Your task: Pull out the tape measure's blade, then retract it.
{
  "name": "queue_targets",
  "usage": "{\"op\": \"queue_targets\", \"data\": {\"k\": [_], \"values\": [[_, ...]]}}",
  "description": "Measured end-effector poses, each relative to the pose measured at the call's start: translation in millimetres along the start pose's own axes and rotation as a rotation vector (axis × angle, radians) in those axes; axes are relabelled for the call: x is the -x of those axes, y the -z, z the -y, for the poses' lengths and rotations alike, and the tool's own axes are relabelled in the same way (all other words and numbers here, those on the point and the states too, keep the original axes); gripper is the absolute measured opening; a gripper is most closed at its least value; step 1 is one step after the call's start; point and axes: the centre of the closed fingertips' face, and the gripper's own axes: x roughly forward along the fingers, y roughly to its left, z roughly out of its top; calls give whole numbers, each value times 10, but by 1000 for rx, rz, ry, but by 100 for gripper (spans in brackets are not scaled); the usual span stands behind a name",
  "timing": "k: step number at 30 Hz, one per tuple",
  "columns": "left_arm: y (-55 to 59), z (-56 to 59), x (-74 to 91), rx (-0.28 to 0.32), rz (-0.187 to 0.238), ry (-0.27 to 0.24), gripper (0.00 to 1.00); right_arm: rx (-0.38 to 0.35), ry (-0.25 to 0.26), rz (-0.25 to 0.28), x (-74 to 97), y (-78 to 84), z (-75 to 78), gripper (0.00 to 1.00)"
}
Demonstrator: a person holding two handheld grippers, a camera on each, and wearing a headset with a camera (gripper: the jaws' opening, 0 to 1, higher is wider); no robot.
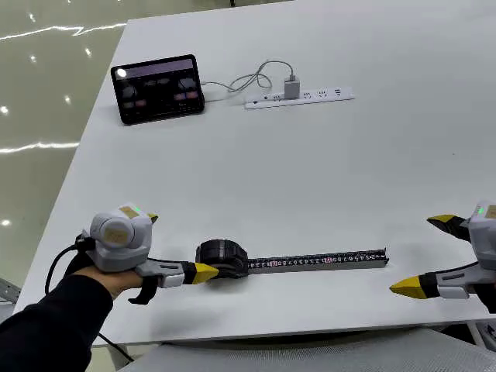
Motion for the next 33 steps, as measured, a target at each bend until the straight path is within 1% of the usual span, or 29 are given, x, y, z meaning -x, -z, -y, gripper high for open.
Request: {"op": "queue_targets", "data": {"k": [1,2,3,4,5,7,9,10,13,15,19,21,22,23,25,28,30,33], "values": [[18,4,16,14,3,-2,100,7,7,-1,20,18,-2,99],[42,-7,40,18,6,-11,100,17,16,-8,40,46,-1,96],[75,-23,68,20,7,-27,100,23,33,-32,66,97,6,95],[95,-27,88,19,9,-30,100,27,32,-33,70,104,-11,96],[118,0,120,37,12,-28,100,22,38,-31,91,107,-16,100],[134,25,158,52,22,-19,100,13,40,-24,126,102,-26,100],[177,12,189,37,10,-39,100,12,58,-18,172,88,-14,100],[189,15,203,38,9,-39,100,4,64,-8,196,82,8,100],[192,28,241,39,25,-43,100,-17,80,7,256,86,41,100],[194,50,267,46,34,-35,100,-29,82,7,286,128,56,100],[235,25,307,43,25,-48,100,-30,87,-4,373,200,35,100],[245,-12,346,36,25,-66,95,-46,93,1,442,210,15,100],[248,-15,359,37,25,-67,94,-61,92,10,469,202,-1,100],[249,-3,379,47,23,-62,95,-58,90,11,501,206,-23,100],[247,33,404,64,28,-49,99,-44,93,2,546,238,-39,100],[271,68,437,53,19,-44,100,-37,96,-9,608,276,-59,100],[313,82,447,40,3,-41,100,-45,102,-8,640,303,-46,100],[331,103,463,42,1,-35,100,-50,116,-13,674,337,-17,100]]}}
